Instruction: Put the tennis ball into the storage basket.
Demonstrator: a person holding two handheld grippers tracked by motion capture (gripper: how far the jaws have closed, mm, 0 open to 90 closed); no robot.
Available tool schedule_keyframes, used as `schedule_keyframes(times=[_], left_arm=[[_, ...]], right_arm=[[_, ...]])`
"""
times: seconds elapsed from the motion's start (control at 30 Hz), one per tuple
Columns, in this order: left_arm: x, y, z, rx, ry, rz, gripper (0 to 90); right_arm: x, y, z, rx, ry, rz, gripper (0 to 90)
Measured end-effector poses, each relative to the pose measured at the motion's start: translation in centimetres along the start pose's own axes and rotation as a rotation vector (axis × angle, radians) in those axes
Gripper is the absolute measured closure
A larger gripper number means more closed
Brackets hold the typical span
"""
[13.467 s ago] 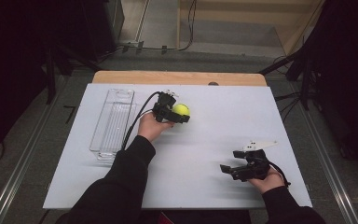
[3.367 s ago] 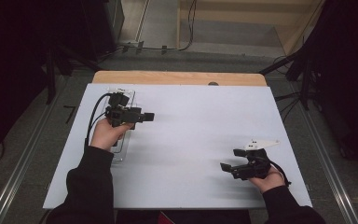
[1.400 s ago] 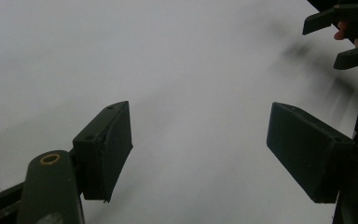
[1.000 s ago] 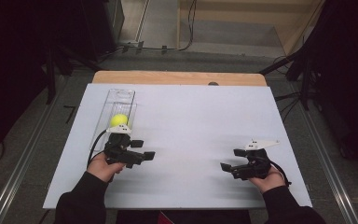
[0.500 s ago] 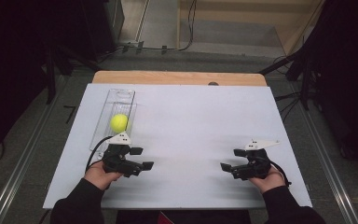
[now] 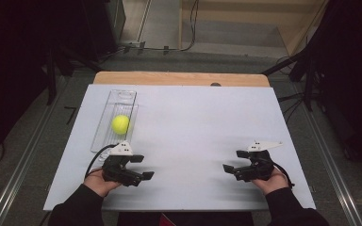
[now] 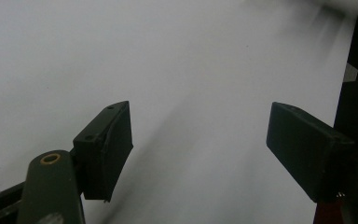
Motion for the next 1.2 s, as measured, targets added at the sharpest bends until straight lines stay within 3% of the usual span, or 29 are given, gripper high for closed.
schedule_keyframes(times=[1.2], left_arm=[[-0.67,-0.02,0.01,-0.007,-0.004,-0.010,23.2]], right_arm=[[0.00,-0.02,0.11,0.004,-0.002,-0.001,13.3]])
Point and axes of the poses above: each handheld gripper's, and its own axes: y roughly forward along the jaws, x roughly out of its top, z roughly to its left, the point moved 10 cm from there along y, roughly forward along the jaws, and after that the axes turned 1 degree about -x, right-handed, at the moved point
